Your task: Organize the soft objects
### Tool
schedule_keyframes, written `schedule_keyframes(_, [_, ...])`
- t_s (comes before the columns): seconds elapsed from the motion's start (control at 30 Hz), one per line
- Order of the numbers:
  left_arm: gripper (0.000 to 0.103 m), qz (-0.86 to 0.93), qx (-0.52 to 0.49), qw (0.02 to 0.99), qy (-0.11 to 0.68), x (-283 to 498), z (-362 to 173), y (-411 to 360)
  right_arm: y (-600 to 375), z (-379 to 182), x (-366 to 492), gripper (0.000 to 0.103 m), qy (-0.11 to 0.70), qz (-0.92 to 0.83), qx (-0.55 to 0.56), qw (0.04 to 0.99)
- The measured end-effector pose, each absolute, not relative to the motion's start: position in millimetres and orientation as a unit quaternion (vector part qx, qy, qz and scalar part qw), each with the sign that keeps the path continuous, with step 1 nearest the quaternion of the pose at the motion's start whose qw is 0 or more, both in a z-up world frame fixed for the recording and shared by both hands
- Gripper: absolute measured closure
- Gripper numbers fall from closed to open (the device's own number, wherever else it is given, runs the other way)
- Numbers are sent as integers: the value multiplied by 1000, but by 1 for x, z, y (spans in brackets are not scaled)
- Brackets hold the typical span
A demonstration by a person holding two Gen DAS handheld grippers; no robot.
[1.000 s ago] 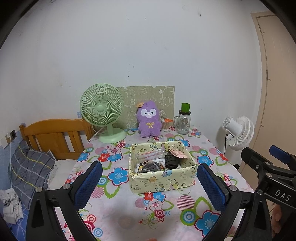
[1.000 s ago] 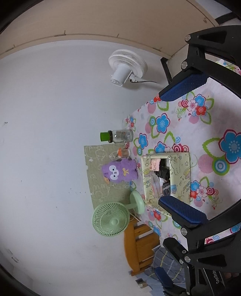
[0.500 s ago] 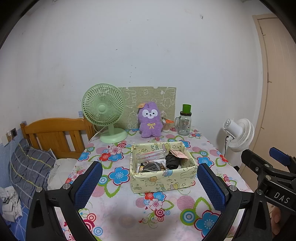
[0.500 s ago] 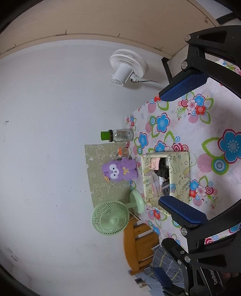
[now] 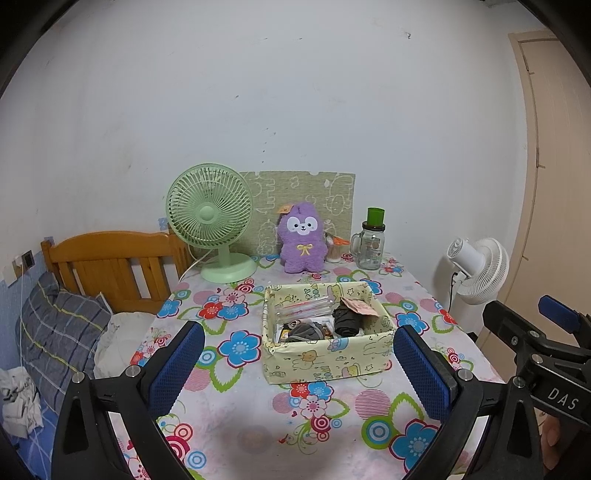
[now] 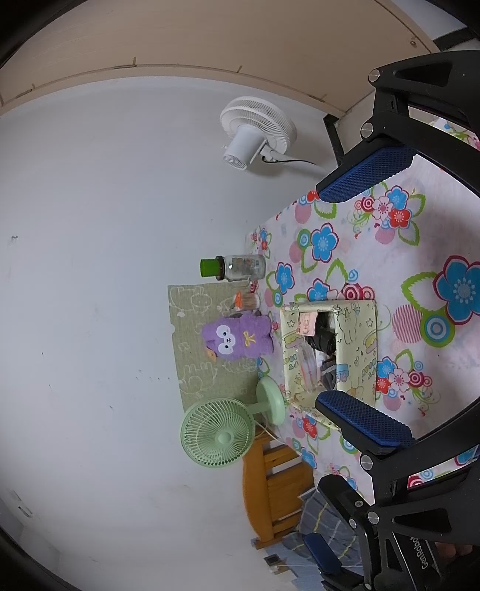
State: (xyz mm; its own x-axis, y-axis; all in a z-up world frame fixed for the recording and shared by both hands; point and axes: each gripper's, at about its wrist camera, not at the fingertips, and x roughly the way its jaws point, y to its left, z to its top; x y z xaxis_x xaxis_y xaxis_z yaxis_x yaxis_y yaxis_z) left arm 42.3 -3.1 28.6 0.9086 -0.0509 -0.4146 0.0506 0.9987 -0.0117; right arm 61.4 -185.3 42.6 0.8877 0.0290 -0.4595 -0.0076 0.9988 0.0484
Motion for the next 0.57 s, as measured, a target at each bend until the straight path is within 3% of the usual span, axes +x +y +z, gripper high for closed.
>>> schedule_keyframes(0.57, [0, -23, -5, 977, 212, 43, 28, -2, -183, 41, 64, 0, 237, 12, 23, 971])
